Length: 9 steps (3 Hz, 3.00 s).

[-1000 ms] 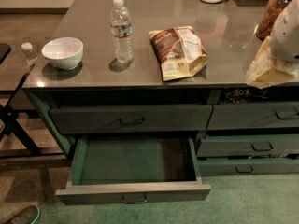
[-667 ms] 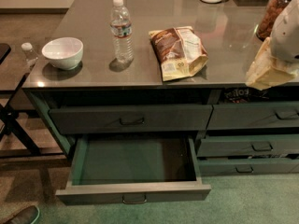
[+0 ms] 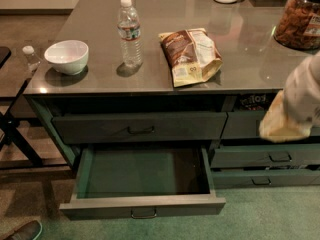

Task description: Close middle drawer

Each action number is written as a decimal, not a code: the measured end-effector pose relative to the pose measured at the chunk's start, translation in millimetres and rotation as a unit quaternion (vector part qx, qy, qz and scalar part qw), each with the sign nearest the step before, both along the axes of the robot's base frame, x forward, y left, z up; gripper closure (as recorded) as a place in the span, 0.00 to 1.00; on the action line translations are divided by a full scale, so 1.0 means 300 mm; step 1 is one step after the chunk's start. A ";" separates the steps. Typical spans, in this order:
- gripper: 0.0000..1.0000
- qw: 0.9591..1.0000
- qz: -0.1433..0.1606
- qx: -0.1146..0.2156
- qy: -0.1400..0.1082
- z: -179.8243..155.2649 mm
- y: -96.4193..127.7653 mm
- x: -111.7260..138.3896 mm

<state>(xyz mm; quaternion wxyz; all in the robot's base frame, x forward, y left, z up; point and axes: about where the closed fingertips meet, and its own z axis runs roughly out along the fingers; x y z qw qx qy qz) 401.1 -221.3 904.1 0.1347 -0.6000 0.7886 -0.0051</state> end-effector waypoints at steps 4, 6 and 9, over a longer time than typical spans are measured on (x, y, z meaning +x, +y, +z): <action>1.00 0.991 -0.008 0.001 0.132 -0.485 0.023 -0.205; 1.00 0.980 -0.024 0.012 0.198 -0.806 0.048 -0.292; 1.00 0.960 -0.026 0.073 0.269 -1.308 0.187 -0.316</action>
Offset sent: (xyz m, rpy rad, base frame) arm -0.0237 0.0040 -0.0661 -0.0022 0.1198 -0.0038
